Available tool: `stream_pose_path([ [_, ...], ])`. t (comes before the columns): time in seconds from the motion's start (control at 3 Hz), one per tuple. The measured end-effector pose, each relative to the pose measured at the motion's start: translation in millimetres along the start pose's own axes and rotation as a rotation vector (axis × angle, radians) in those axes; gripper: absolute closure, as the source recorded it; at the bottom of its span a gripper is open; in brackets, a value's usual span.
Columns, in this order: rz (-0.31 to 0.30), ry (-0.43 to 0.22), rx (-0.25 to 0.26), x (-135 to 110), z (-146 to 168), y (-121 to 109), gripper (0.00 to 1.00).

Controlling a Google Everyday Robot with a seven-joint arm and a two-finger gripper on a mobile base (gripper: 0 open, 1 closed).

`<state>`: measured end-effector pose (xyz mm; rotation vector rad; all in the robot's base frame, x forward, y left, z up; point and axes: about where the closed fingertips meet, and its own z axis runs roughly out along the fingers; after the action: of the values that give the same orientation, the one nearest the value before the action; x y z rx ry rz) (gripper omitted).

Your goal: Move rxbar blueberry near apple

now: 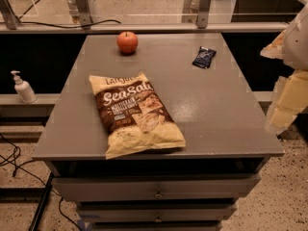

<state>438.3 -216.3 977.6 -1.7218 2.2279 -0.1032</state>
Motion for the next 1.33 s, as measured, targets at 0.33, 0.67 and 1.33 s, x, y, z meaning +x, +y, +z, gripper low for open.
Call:
stream_pose_path([
  [0.33,0.0,0.0,0.0,0,0,0,0.0],
  [0.67,0.054,-0.074,0.03,-1,6,-12,0.0],
  [1.33,0.213,-0.31,0.145,-15,68,-103,0.0],
])
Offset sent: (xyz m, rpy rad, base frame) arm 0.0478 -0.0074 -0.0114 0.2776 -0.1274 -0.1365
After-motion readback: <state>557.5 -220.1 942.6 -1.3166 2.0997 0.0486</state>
